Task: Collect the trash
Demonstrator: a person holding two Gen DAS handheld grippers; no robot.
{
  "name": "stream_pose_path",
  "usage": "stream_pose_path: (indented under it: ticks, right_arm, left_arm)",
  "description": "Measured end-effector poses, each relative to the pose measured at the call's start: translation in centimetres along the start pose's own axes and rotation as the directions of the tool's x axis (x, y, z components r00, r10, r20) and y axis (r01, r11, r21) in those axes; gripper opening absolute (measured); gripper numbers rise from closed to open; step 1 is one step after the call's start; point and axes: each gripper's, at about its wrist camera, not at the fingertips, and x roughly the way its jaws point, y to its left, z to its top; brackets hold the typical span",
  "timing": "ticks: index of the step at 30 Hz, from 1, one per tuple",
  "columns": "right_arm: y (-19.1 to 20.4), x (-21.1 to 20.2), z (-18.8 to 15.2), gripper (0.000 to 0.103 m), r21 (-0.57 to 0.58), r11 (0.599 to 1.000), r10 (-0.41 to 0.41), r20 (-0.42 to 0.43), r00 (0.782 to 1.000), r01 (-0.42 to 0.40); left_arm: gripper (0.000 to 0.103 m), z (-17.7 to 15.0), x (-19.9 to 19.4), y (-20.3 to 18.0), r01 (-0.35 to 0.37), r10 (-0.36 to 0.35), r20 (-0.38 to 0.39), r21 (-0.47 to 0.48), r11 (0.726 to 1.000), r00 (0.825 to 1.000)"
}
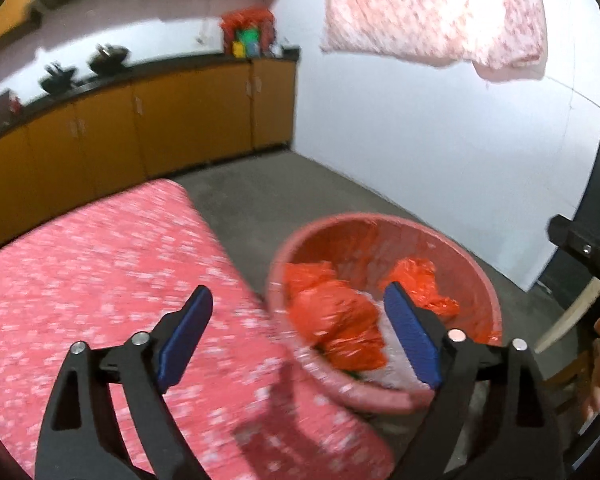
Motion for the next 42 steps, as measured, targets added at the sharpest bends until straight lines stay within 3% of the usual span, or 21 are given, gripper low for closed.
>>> stream_pose_path:
  ticks: [6, 15, 19, 26, 42]
  right_arm:
    - [3.5, -5.0, -1.4, 0.099, -0.104, 0.992, -0.065, 0.092, 0.994, 0.074]
    - [7.7, -11.1, -3.9, 0.099, -0.153, 0.988, 0.02, 0.117, 0.993, -0.002]
    - [9.4, -13.5, -4.4, 0.099, -0.172, 0.984, 0.061, 0.127, 0.99, -0.039]
    - [10.1, -16.1, -4.8, 0.099, -0.171, 0.984, 0.071, 0.141, 0.988, -0.046]
    - [11.2, -18.5, -6.3, 0.099, -0.219, 0.974, 0.094, 0.142, 0.985, -0.061]
  left_arm:
    - [0.1, -2.0, -7.7, 3.1, -0.14, 0.141, 0.12, -0.017, 0.99, 0.983]
    - [0.101, -5.1, -16.4, 7.1, -0.302, 0.318, 0.173, -0.114, 0.946, 0.932]
    - [0.101, -6.3, -18.8, 8.5, -0.325, 0.349, 0.163, -0.159, 0.932, 0.923]
    - [0.101, -7.6, -21.5, 8.6, -0.373, 0.397, 0.191, -0.15, 0.916, 0.898]
    - [0.101, -9.4, -23.3, 8.9, -0.351, 0.38, 0.191, -0.167, 0.921, 0.905]
